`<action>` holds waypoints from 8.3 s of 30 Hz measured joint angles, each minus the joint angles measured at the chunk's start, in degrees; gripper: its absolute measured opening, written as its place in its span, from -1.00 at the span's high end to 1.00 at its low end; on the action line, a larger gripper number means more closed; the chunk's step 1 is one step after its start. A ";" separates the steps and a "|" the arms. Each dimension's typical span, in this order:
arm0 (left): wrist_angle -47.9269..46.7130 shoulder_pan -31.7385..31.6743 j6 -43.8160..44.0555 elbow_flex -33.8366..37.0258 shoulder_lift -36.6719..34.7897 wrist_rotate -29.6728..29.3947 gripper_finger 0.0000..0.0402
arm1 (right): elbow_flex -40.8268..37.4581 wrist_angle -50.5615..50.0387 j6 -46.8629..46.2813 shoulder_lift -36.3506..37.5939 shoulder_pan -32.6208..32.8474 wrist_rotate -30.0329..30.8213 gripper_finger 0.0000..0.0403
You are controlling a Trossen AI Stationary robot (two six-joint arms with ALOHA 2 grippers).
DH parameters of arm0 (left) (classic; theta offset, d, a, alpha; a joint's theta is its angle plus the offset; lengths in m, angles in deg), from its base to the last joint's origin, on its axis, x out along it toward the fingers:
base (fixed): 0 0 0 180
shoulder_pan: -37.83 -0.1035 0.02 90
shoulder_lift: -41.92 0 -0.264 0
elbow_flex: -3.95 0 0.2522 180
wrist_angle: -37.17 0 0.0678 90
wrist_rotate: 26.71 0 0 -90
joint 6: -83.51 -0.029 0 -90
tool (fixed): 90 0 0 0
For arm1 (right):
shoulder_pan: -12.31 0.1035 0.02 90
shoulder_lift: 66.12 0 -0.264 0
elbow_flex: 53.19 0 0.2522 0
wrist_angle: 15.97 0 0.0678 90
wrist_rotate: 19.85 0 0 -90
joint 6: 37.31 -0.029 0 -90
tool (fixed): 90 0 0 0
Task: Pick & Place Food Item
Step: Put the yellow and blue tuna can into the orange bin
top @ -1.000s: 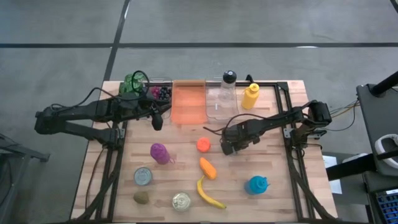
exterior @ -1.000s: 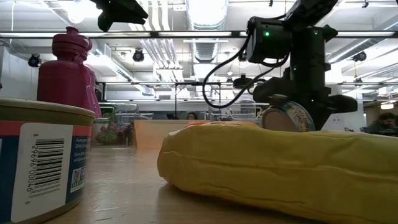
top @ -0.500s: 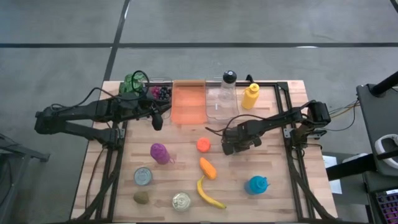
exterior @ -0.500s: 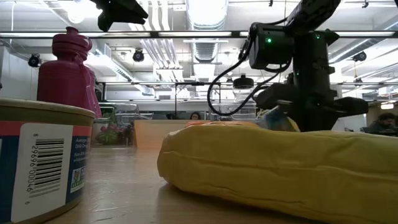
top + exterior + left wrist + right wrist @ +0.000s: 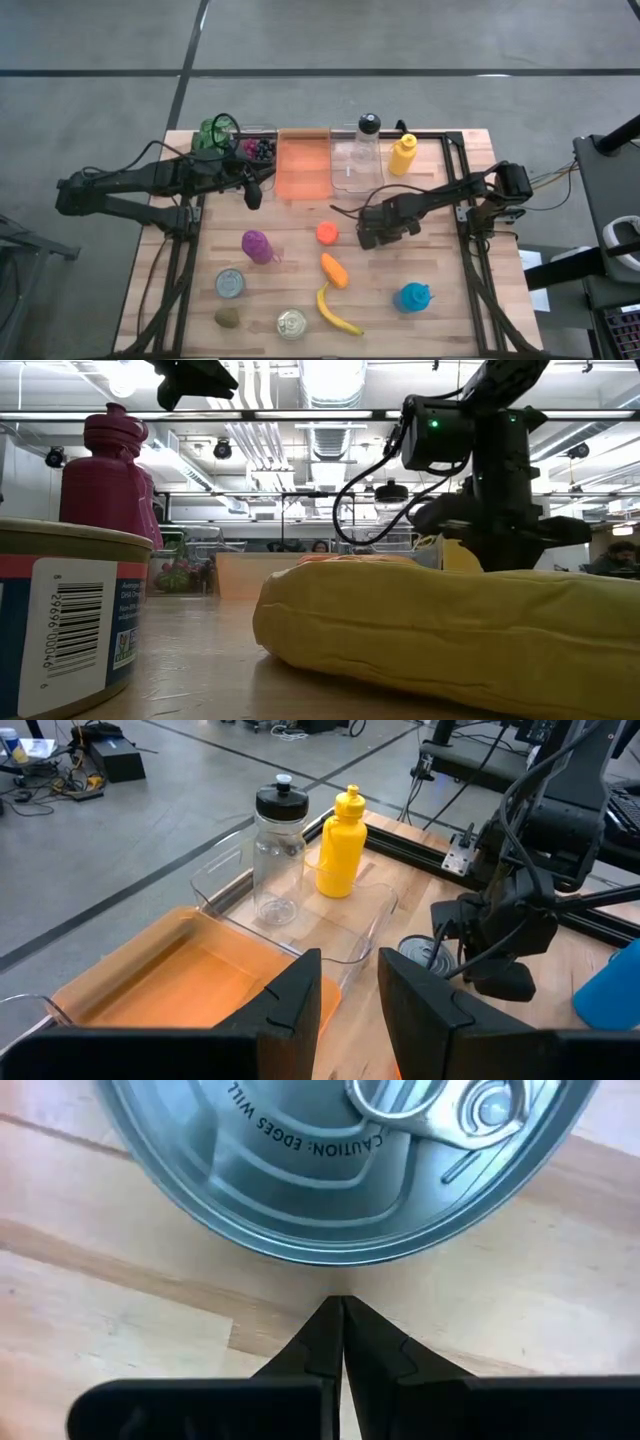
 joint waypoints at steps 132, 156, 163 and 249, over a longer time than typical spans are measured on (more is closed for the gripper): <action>-0.17 0.00 1.55 0.00 -0.02 -0.68 0.47 | -0.08 0.31 24.45 9.33 3.51 14.35 0.96; -1.58 0.00 0.89 0.00 -0.02 -0.67 0.47 | 0.02 4.57 1.95 19.21 8.39 23.40 0.96; -1.60 0.00 0.79 0.00 -0.02 -0.57 0.47 | 0.02 4.63 1.55 19.12 8.39 23.51 0.82; -1.75 0.00 -6.41 0.02 -0.01 13.27 0.47 | 23.66 -18.62 -7.89 -5.19 5.12 29.82 -0.79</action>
